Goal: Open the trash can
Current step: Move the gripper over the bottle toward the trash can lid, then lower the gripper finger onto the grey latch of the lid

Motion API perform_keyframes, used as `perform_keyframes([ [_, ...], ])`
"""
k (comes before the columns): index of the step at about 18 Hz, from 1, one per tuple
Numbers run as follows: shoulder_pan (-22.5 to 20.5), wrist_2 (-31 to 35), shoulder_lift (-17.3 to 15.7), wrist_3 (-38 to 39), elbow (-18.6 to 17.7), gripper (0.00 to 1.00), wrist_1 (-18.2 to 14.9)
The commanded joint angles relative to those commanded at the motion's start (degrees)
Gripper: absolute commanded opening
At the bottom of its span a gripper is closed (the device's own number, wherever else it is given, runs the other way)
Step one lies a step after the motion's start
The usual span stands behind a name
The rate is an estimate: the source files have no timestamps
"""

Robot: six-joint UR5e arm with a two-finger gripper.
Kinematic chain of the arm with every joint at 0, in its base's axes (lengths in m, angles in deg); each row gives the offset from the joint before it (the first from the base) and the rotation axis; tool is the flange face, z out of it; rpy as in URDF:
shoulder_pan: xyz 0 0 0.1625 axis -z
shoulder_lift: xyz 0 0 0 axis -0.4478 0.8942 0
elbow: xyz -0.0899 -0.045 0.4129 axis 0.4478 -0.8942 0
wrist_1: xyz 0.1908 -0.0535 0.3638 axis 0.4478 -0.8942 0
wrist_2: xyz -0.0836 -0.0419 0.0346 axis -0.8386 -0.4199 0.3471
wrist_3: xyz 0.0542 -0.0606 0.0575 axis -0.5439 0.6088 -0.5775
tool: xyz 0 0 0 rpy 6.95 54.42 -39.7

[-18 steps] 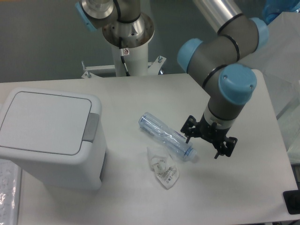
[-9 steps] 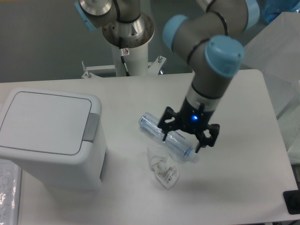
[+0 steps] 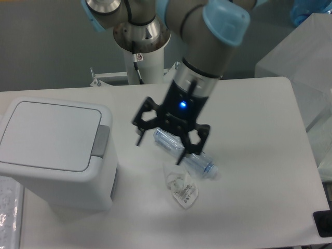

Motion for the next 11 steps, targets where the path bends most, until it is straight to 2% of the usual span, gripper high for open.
perform_keyframes([
  [3, 0.8, -3.4, 0.1, 4.0, 0.1, 1.0, 0.3],
  [8, 1.1, -3.3, -1.2, 3.4, -3.3, 1.0, 1.0],
  [9, 1.1, -3.3, -1.3, 3.2, -4.0, 1.0, 1.5],
  [11, 1.2, -3.3, -1.2, 3.0, -5.7, 1.0, 4.8],
])
